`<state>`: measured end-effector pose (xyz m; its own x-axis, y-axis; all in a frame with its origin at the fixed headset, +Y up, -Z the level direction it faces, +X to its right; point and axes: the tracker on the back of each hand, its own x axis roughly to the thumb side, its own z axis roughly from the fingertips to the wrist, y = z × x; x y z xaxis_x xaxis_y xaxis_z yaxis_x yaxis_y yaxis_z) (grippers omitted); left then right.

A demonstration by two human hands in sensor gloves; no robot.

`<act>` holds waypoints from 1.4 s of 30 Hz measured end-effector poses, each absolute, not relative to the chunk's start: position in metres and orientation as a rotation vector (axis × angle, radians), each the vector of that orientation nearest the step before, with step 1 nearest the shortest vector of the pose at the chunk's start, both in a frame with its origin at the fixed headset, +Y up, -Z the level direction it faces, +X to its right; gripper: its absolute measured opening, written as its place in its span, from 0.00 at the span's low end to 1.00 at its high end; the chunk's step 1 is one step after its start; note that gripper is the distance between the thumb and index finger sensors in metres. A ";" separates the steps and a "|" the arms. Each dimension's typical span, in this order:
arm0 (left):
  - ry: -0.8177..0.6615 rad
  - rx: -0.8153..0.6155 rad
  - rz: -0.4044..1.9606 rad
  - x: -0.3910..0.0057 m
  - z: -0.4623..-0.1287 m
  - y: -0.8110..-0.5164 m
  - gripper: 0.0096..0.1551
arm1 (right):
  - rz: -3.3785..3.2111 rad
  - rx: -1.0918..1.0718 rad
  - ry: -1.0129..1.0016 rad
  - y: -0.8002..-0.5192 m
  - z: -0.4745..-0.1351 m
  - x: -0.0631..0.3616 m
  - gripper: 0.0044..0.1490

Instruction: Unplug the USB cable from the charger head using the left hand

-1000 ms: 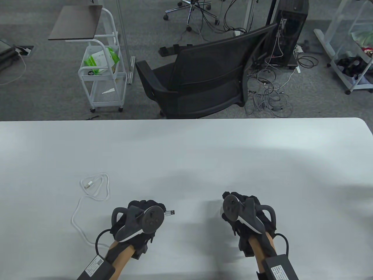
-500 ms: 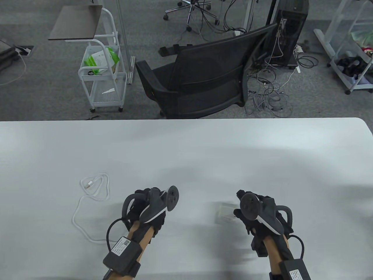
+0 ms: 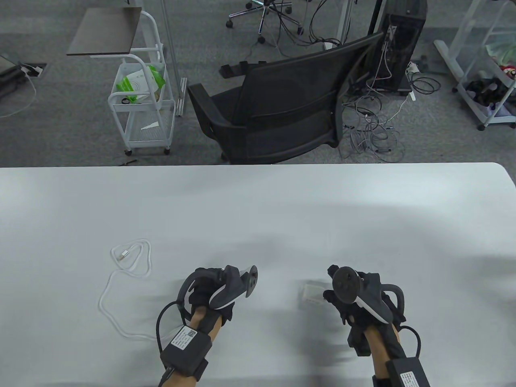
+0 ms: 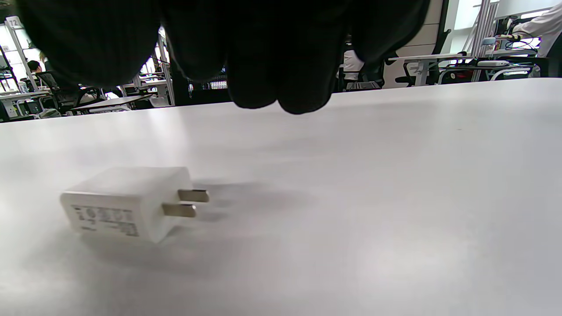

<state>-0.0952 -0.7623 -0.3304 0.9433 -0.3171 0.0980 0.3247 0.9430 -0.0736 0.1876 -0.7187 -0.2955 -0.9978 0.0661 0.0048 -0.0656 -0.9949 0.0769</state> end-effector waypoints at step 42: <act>-0.111 0.219 0.026 -0.170 -0.253 -0.688 0.47 | 3.339 -0.135 -0.428 -0.704 -0.289 0.184 0.45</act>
<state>-0.1697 -0.6876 -0.2528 0.9936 0.0139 0.1123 -0.0381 0.9757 0.2157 0.1844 -0.7035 -0.2895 -0.9712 -0.2129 -0.1069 0.2330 -0.9426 -0.2393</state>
